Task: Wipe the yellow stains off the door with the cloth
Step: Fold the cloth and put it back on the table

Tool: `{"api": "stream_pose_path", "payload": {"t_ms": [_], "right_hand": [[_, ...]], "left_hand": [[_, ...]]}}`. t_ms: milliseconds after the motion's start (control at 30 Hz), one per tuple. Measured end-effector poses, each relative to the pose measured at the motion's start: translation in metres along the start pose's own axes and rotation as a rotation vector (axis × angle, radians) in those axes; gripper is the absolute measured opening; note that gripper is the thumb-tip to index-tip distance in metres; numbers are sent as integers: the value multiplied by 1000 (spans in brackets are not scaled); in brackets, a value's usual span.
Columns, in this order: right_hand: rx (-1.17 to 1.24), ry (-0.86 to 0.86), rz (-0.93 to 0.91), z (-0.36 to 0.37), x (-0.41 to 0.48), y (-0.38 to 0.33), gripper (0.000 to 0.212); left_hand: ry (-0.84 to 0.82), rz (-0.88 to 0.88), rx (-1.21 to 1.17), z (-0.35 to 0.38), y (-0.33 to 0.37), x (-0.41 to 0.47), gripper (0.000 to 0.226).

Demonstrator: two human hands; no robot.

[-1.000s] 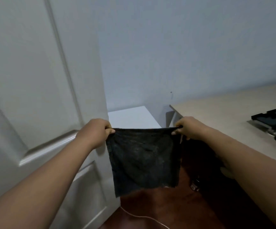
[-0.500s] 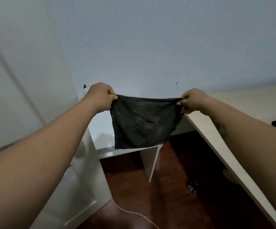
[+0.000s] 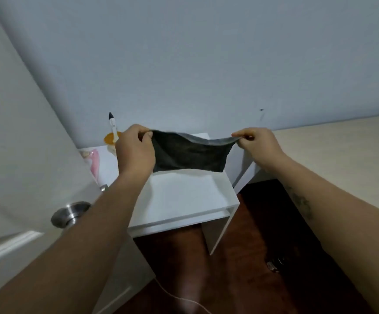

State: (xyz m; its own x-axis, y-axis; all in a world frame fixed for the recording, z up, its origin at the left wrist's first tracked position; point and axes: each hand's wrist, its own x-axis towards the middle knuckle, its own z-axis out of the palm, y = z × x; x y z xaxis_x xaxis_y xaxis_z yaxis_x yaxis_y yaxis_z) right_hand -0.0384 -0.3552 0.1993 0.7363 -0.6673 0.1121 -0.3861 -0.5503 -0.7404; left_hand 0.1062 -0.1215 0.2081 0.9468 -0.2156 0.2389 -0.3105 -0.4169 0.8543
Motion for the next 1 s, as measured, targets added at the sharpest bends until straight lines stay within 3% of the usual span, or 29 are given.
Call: {"api": "stream_pose_path", "payload": {"t_ms": [100, 200, 267, 367, 500, 567, 633, 733, 900, 967, 1000], "right_hand": [[-278, -343, -9, 18, -3, 44, 13], [-363, -526, 34, 31, -1, 83, 17], [-407, -642, 84, 39, 7, 100, 17], [-394, -722, 144, 52, 26, 118, 16], [-178, -587, 251, 76, 67, 129, 22], [-183, -514, 230, 94, 90, 136, 15], [-144, -447, 248, 111, 110, 142, 3], [-127, -420, 309, 137, 131, 154, 12], [-187, -396, 356, 159, 136, 166, 18], [-179, -399, 406, 160, 137, 170, 22], [-174, -410, 434, 160, 138, 170, 27]], "left_hand": [[-260, 82, 145, 20, -54, -37, 15], [-536, -66, 246, 34, -106, -55, 17], [-599, -161, 292, 41, -129, -58, 16], [-529, -246, 312, 55, -149, -51, 11], [-308, -353, 234, 88, -158, -19, 8], [-221, -376, 218, 103, -162, 4, 11], [-160, -391, 206, 117, -167, 29, 15], [-142, -408, 186, 138, -180, 59, 14], [-219, -510, 311, 156, -212, 73, 16], [-128, -530, 418, 162, -208, 68, 22], [-56, -451, 540, 169, -199, 60, 22]]}}
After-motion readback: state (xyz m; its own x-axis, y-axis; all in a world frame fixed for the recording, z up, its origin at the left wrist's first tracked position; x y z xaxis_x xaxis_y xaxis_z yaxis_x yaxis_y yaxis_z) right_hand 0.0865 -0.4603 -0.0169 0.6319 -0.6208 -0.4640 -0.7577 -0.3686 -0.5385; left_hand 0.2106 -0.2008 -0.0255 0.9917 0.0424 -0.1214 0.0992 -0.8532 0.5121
